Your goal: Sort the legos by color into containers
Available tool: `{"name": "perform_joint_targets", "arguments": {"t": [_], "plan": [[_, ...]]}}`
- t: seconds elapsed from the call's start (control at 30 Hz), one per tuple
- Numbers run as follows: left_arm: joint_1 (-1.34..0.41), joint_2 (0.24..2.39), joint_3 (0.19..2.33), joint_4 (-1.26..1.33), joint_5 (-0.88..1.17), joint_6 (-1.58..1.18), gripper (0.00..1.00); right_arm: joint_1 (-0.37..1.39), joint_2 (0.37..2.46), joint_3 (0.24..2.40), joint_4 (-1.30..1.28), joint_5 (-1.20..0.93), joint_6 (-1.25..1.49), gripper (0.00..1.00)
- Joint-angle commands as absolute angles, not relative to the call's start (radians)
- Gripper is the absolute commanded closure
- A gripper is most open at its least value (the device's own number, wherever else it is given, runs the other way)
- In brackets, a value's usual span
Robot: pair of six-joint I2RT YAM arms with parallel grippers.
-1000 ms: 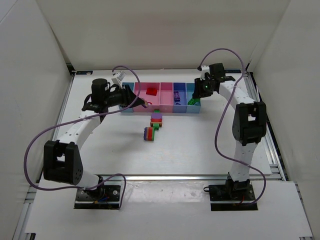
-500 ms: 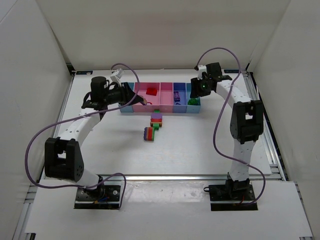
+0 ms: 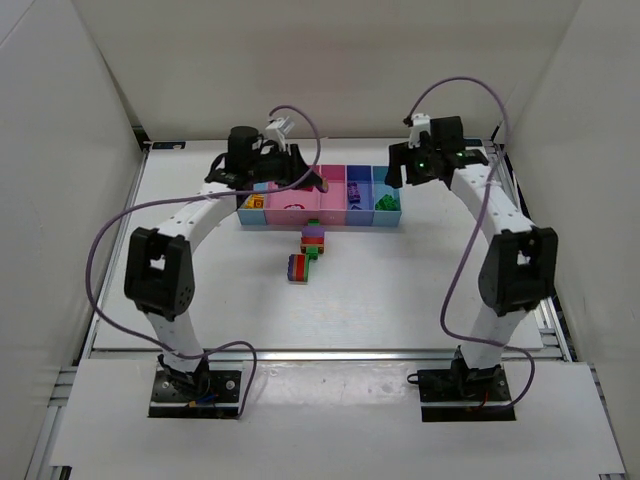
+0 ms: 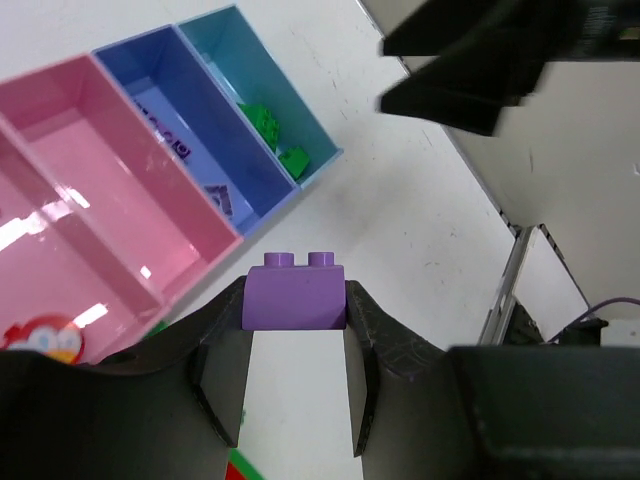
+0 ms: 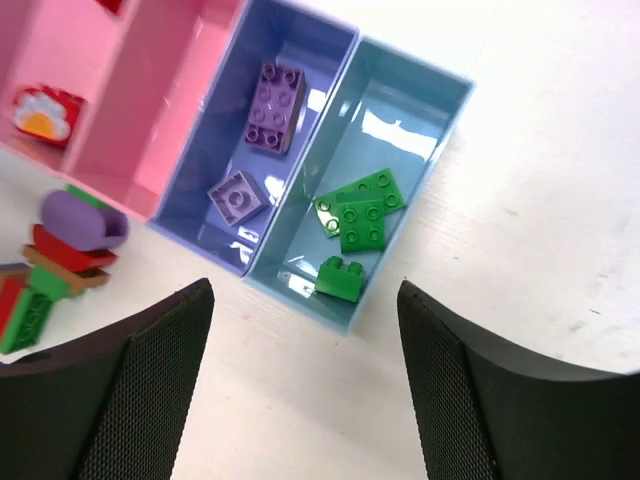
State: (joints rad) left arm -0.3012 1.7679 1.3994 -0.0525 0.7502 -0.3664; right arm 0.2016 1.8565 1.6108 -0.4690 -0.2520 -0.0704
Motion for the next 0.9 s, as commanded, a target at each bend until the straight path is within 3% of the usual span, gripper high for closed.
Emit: {"name": "perform_joint_targets", "arguments": {"t": [0.0, 0.3, 0.73, 0.87], "plan": [[-0.344, 1.827, 1.517, -0.1, 0.713, -0.338, 0.9, 0.161, 1.718, 1.551, -0.434, -0.233, -0.051, 0.22], [-0.449, 2.038, 1.764, -0.219, 0.65, -0.242, 0.84, 0.069, 1.623, 1.503, -0.503, -0.299, -0.038, 0.22], [-0.489, 2.215, 1.916, -0.212, 0.598, -0.204, 0.72, 0.02, 1.597, 1.459, -0.502, -0.35, -0.014, 0.22], [-0.489, 2.276, 1.988, -0.225, 0.597, -0.193, 0.63, 0.02, 1.594, 1.445, -0.502, -0.359, -0.014, 0.21]]}}
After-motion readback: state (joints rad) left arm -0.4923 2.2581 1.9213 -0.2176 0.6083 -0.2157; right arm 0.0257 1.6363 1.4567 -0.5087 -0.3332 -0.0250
